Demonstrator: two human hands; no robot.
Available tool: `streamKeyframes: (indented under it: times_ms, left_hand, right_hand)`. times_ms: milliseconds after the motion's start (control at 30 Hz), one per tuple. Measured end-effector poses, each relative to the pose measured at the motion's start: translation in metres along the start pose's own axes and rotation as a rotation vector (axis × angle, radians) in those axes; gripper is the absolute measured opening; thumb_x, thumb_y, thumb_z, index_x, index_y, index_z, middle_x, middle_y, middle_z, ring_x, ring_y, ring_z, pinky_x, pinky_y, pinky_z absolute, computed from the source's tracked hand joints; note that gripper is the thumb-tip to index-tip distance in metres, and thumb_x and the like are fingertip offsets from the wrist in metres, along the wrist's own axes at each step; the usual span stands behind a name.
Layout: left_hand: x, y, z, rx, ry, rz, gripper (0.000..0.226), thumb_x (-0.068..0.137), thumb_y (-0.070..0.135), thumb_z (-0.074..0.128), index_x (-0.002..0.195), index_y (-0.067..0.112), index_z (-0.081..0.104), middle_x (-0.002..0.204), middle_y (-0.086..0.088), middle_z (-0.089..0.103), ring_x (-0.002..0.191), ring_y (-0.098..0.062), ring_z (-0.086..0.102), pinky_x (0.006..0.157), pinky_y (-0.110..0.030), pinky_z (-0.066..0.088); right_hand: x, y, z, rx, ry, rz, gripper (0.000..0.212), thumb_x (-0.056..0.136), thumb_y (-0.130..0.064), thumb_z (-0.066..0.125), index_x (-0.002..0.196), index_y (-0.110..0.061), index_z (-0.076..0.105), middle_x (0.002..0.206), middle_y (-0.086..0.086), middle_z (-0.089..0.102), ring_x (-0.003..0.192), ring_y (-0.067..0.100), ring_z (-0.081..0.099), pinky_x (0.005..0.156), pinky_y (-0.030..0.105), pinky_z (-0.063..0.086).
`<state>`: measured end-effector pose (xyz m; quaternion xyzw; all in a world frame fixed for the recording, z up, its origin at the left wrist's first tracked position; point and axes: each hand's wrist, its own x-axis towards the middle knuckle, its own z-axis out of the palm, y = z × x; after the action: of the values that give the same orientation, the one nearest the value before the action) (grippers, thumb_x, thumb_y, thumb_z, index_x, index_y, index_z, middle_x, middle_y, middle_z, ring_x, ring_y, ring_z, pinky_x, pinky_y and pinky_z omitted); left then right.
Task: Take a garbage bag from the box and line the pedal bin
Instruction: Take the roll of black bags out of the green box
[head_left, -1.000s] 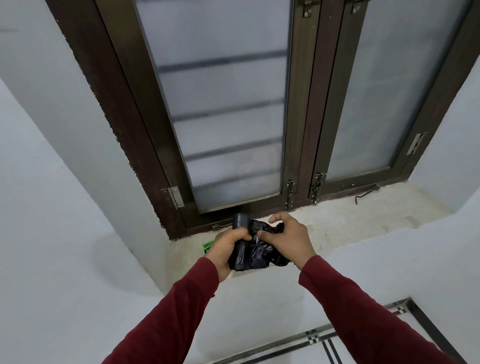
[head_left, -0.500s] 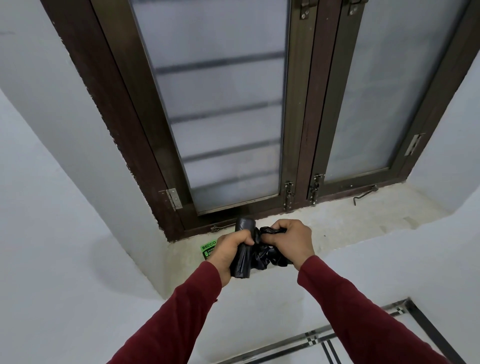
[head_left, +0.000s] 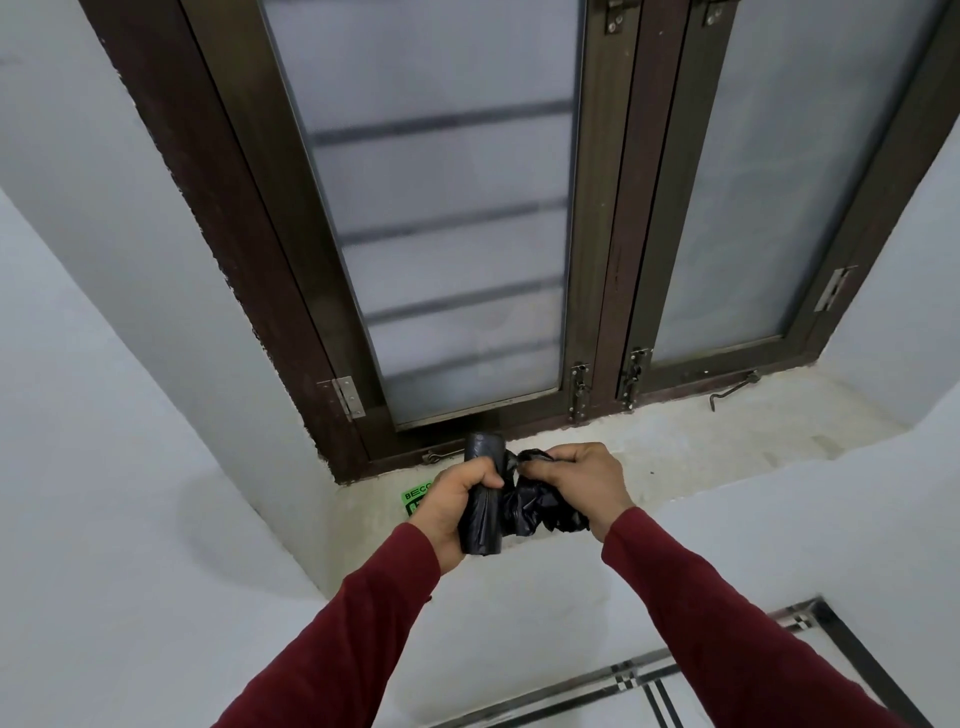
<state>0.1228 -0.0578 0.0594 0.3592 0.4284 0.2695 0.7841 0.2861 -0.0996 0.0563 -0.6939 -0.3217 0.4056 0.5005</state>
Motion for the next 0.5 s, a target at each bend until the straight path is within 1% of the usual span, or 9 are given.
streamKeyframes:
  times_ms: [67, 133, 200, 267, 300, 333, 400, 433, 500]
  left_hand:
    - [0.000, -0.001, 0.002, -0.009, -0.018, 0.020, 0.046, 0.064, 0.010, 0.062, 0.109, 0.000, 0.068, 0.097, -0.022, 0.069, 0.080, -0.034, 0.068, 0.072, -0.039, 0.057]
    - [0.001, 0.000, 0.002, -0.032, -0.040, 0.055, 0.035, 0.075, 0.006, 0.059, 0.109, 0.002, 0.067, 0.097, -0.020, 0.070, 0.082, -0.033, 0.070, 0.074, -0.039, 0.058]
    - [0.001, 0.004, -0.001, -0.004, -0.030, 0.088, 0.026, 0.085, 0.004, 0.056, 0.109, 0.008, 0.066, 0.099, -0.017, 0.071, 0.088, -0.033, 0.069, 0.076, -0.041, 0.058]
    - [0.002, 0.007, -0.004, 0.107, 0.005, 0.115, 0.023, 0.089, 0.007, 0.059, 0.110, 0.014, 0.066, 0.102, -0.015, 0.072, 0.093, -0.033, 0.069, 0.076, -0.046, 0.058]
    - [0.003, 0.008, -0.005, 0.166, 0.021, 0.124, 0.023, 0.089, 0.008, 0.062, 0.110, 0.016, 0.067, 0.103, -0.015, 0.073, 0.095, -0.034, 0.069, 0.076, -0.049, 0.058]
    - [0.004, 0.009, -0.005, 0.214, 0.037, 0.131, 0.025, 0.088, 0.010, 0.065, 0.112, 0.017, 0.068, 0.106, -0.015, 0.073, 0.098, -0.035, 0.070, 0.078, -0.053, 0.058]
    - [0.006, 0.009, -0.005, 0.279, 0.066, 0.132, 0.030, 0.084, 0.016, 0.071, 0.114, 0.020, 0.070, 0.112, -0.014, 0.075, 0.104, -0.037, 0.070, 0.082, -0.057, 0.059]
    - [0.006, 0.008, -0.004, 0.310, 0.078, 0.130, 0.031, 0.083, 0.017, 0.073, 0.114, 0.022, 0.071, 0.113, -0.013, 0.075, 0.105, -0.036, 0.071, 0.083, -0.058, 0.060]
    - [0.005, 0.007, -0.004, 0.355, 0.092, 0.132, 0.029, 0.085, 0.015, 0.073, 0.113, 0.022, 0.071, 0.112, -0.012, 0.075, 0.105, -0.034, 0.071, 0.086, -0.057, 0.061]
  right_hand:
    - [0.002, 0.003, 0.002, -0.015, 0.006, -0.001, 0.017, 0.066, -0.018, 0.089, 0.068, -0.006, 0.077, 0.064, 0.005, 0.071, 0.056, 0.015, 0.065, 0.055, 0.022, 0.052]
    - [0.002, 0.003, -0.001, 0.005, -0.058, 0.017, 0.016, 0.069, -0.019, 0.089, 0.073, -0.007, 0.078, 0.068, 0.006, 0.073, 0.058, 0.015, 0.066, 0.056, 0.022, 0.051]
    - [0.002, 0.000, -0.007, 0.097, -0.196, 0.047, 0.018, 0.076, -0.020, 0.086, 0.085, -0.006, 0.079, 0.076, 0.009, 0.075, 0.060, 0.015, 0.069, 0.057, 0.022, 0.052]
    - [0.002, -0.002, -0.013, 0.142, -0.339, 0.072, 0.025, 0.080, -0.019, 0.083, 0.096, -0.001, 0.077, 0.081, 0.012, 0.075, 0.064, 0.017, 0.070, 0.055, 0.023, 0.054]
    - [0.003, -0.003, -0.015, 0.091, -0.381, 0.070, 0.027, 0.079, -0.019, 0.084, 0.098, -0.001, 0.076, 0.082, 0.012, 0.075, 0.066, 0.019, 0.070, 0.056, 0.025, 0.056]
    - [0.005, -0.004, -0.017, -0.013, -0.392, 0.050, 0.028, 0.076, -0.019, 0.087, 0.097, -0.004, 0.077, 0.082, 0.011, 0.076, 0.069, 0.022, 0.072, 0.061, 0.029, 0.059]
    - [0.010, -0.005, -0.018, -0.315, -0.351, -0.004, 0.023, 0.071, -0.024, 0.090, 0.088, -0.013, 0.079, 0.082, 0.006, 0.078, 0.076, 0.020, 0.073, 0.077, 0.033, 0.061]
    - [0.012, -0.005, -0.017, -0.436, -0.325, -0.019, 0.021, 0.071, -0.025, 0.089, 0.086, -0.016, 0.079, 0.082, 0.003, 0.077, 0.077, 0.018, 0.073, 0.079, 0.031, 0.060]
    - [0.013, -0.008, -0.015, -0.584, -0.281, -0.060, 0.013, 0.074, -0.024, 0.085, 0.083, -0.018, 0.078, 0.082, 0.000, 0.074, 0.076, 0.014, 0.068, 0.074, 0.024, 0.055]
